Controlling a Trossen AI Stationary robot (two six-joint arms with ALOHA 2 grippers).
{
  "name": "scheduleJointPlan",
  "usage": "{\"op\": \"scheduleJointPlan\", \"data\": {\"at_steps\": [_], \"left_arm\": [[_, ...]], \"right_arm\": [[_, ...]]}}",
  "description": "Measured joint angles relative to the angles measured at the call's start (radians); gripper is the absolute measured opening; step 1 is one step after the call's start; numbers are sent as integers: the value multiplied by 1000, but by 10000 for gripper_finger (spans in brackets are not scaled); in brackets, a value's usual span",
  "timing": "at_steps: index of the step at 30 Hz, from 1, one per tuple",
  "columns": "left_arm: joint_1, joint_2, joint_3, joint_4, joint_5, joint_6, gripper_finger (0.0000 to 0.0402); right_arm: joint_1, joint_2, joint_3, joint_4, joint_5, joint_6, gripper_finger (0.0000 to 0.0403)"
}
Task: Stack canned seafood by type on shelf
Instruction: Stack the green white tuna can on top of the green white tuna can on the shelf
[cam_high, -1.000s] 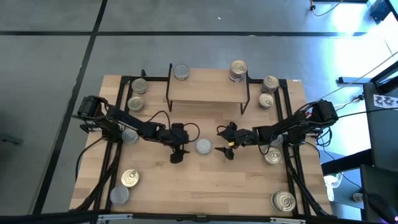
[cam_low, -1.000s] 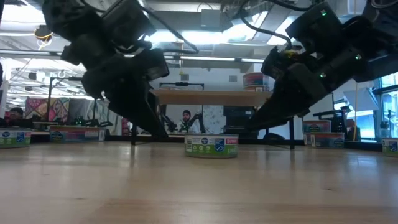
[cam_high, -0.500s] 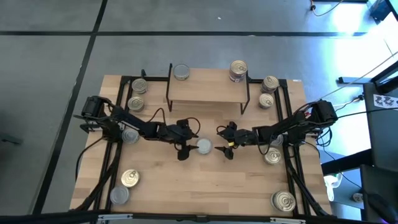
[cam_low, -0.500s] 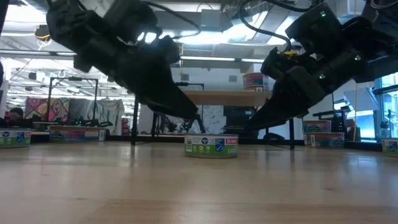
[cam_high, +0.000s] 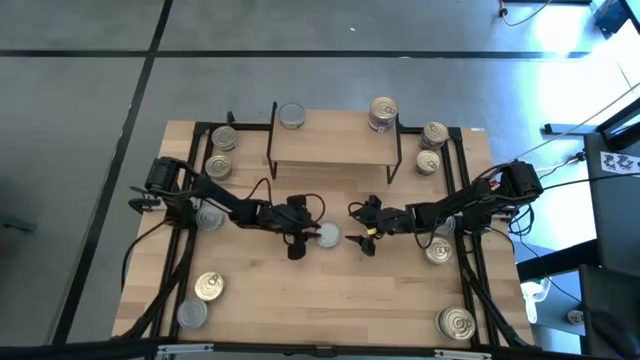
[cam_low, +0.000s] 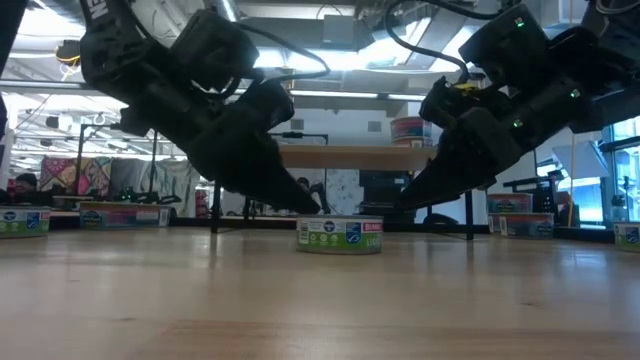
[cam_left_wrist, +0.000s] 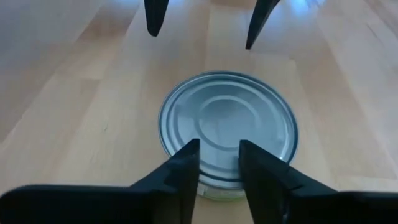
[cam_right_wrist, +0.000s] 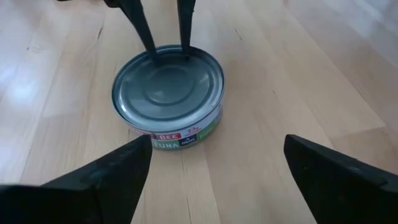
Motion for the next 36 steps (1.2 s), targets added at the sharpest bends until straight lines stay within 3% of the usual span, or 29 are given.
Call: {"op": "scheduleJointPlan", "data": {"at_steps": [10, 17, 31, 36], "left_arm": [[-9, -5, -19, -25, -5, 28, 49], [-19, -3, -112, 120, -3, -21, 32], [-28, -2, -125, 127, 0, 24, 28], [-29, -2, -125, 128, 0, 49, 28]], "right_arm": [[0, 0, 0, 0, 0, 5, 363], [0, 0, 0, 0, 0, 80, 363], [0, 0, 0, -1, -106, 704, 363], [0, 4, 0, -3, -138, 842, 363]]}}
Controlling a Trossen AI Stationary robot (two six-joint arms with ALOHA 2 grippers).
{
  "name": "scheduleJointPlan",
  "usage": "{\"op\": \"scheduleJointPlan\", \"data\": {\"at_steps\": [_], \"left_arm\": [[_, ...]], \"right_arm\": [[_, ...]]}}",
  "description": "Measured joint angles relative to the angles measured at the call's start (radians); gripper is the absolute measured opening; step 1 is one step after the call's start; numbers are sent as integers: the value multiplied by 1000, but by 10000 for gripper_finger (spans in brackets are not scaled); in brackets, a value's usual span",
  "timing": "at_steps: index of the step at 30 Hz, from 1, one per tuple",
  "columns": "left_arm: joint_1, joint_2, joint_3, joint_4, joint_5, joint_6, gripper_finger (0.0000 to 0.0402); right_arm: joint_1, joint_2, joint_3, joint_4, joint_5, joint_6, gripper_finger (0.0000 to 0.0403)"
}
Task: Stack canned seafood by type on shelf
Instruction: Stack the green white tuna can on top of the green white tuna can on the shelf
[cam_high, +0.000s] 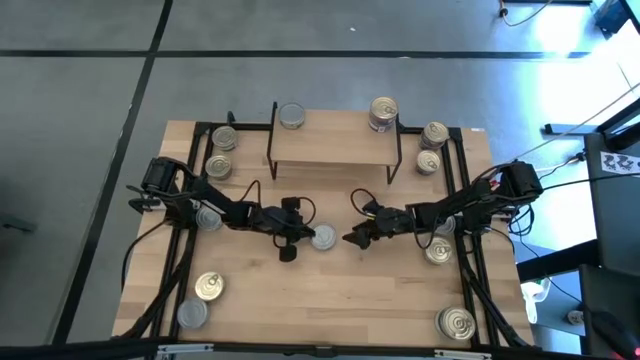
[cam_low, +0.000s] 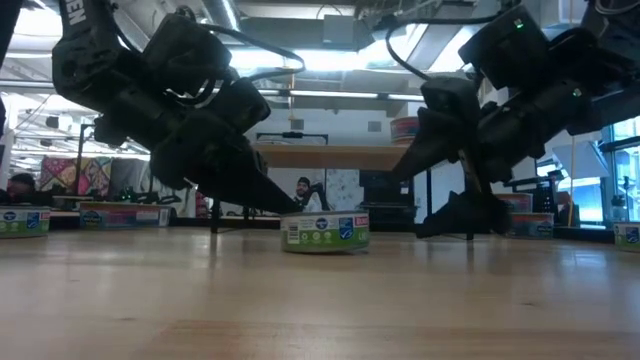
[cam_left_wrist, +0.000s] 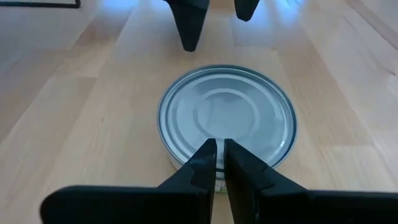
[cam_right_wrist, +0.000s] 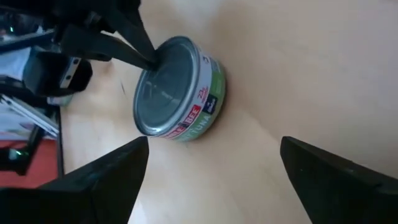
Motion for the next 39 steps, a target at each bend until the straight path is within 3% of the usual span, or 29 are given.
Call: {"op": "scheduleJointPlan", "data": {"at_steps": [7, 12, 17, 29, 39], "left_arm": [[-1, 0, -20, 17, 0, 25, 29], [-1, 0, -28, 27, 0, 33, 29], [-6, 0, -29, 35, -2, 65, 29], [-18, 0, -30, 36, -7, 95, 29], [-19, 0, -64, 84, -8, 98, 29]], "right_arm": [[0, 1, 17, -23, -28, 127, 363], [-1, 44, 129, -142, -40, 125, 363], [-26, 131, 246, -266, -121, 126, 362], [-61, 168, 331, -337, -181, 186, 362], [-60, 240, 366, -284, -212, 237, 362]]}}
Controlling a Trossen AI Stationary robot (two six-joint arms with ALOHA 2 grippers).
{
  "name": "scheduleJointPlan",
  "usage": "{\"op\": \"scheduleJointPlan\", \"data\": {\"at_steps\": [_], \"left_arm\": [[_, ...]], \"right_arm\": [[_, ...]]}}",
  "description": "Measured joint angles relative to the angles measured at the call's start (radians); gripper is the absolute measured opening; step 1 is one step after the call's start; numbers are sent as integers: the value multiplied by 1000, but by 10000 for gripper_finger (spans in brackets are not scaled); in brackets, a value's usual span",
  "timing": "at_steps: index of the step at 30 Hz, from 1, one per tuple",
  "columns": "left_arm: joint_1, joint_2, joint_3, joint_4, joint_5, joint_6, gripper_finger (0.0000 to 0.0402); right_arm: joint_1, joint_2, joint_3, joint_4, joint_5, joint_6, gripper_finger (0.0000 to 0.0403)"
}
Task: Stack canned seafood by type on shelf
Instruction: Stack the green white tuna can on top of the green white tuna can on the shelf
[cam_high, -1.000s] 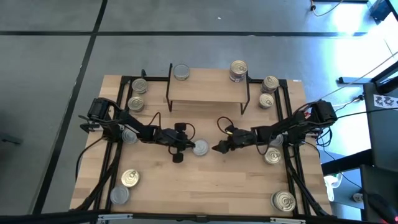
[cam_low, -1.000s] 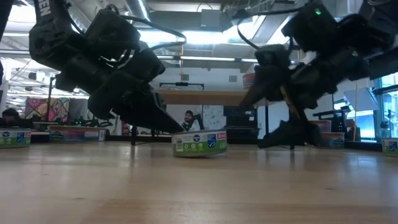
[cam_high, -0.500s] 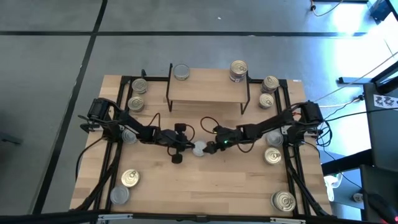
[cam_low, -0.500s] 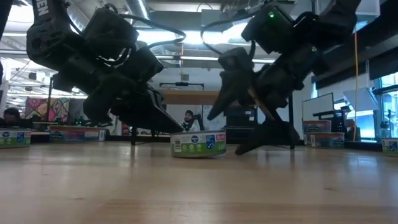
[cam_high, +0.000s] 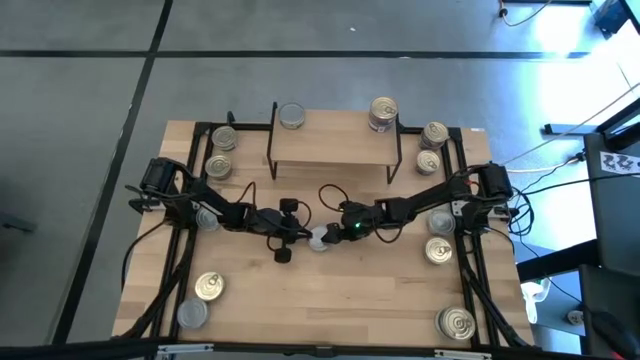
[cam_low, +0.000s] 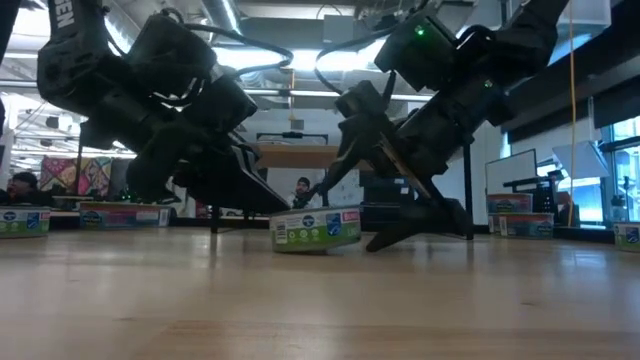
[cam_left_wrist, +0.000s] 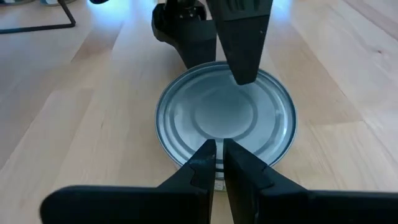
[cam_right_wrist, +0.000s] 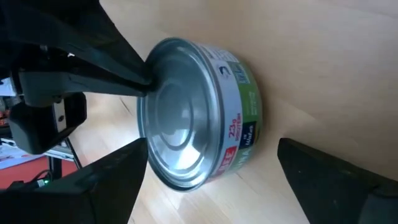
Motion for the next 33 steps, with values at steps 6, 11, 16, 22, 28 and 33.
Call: {"op": "scheduleJointPlan", "data": {"at_steps": [6, 11, 16, 22, 28, 33], "left_arm": [[0, 1, -40, 69, 0, -18, 29], [0, 2, -42, 79, 0, -11, 29], [0, 2, -43, 78, -1, -9, 29], [0, 2, -45, 79, -3, -8, 29], [-1, 2, -45, 79, -3, -8, 29], [-1, 2, -44, 79, -1, -13, 29]], "right_arm": [[0, 13, 23, -3, -8, 4, 362], [1, 46, 60, -2, -17, 3, 362], [1, 66, 85, 1, -17, 0, 362], [1, 87, 88, 56, -24, -1, 362], [1, 108, 89, 105, -32, -13, 331], [1, 110, 89, 96, -24, -46, 254]]}}
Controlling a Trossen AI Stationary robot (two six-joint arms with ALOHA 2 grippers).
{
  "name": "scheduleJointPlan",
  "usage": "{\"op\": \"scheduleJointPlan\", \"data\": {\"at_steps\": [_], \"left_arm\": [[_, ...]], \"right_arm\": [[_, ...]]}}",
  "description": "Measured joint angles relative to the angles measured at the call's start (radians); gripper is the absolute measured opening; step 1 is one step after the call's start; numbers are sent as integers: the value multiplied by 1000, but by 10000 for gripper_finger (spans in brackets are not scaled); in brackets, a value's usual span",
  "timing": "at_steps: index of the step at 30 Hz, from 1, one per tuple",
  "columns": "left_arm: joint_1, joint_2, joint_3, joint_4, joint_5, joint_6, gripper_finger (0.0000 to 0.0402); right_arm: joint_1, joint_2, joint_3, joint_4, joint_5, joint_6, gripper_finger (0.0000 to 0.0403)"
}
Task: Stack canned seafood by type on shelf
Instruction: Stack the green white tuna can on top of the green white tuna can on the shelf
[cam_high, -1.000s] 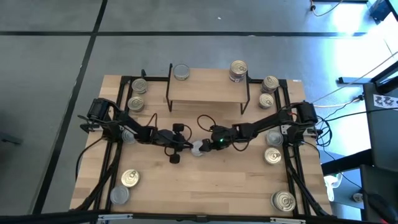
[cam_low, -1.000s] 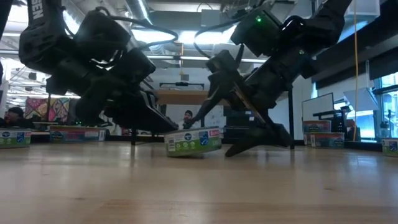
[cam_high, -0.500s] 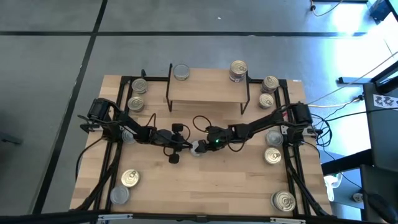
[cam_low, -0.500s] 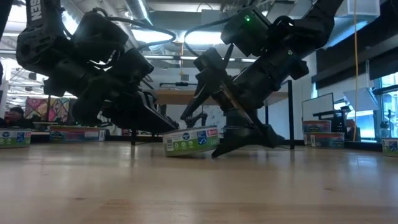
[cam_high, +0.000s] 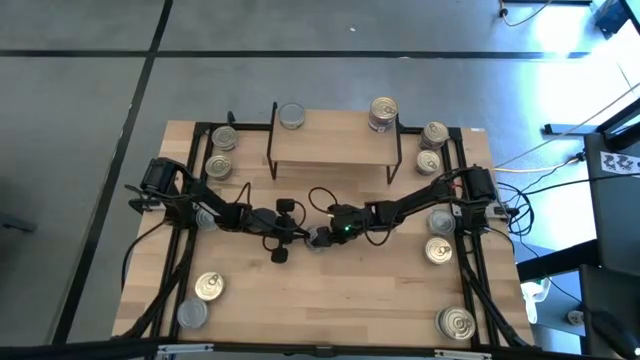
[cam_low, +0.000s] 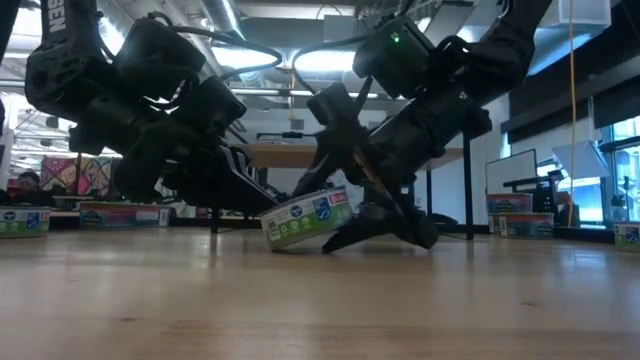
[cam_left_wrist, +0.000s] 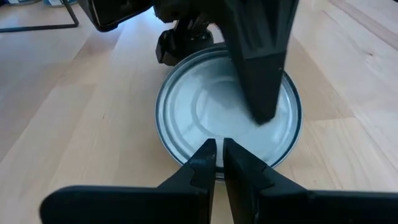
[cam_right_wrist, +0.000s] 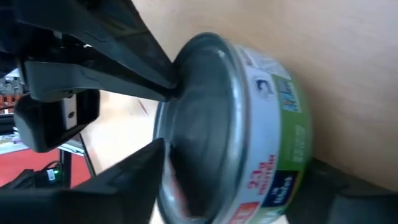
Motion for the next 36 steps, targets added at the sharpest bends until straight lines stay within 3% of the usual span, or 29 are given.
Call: {"op": "scheduleJointPlan", "data": {"at_steps": [7, 15, 24, 27, 36], "left_arm": [[-6, -30, -1, -17, 5, -9, 29], [-36, -138, -4, -84, -3, -18, 29], [-21, -218, -3, -134, -2, -134, 37], [4, -240, -1, -138, -2, -196, 71], [50, -257, 0, -135, -1, -406, 226]], "right_arm": [[1, -4, 2, 10, 5, -74, 133], [1, -58, -2, -81, 15, -290, 131], [0, -144, -1, -147, 19, -543, 131], [0, -161, -1, -164, 20, -622, 131], [0, -166, 0, -198, 56, -800, 131]]}}
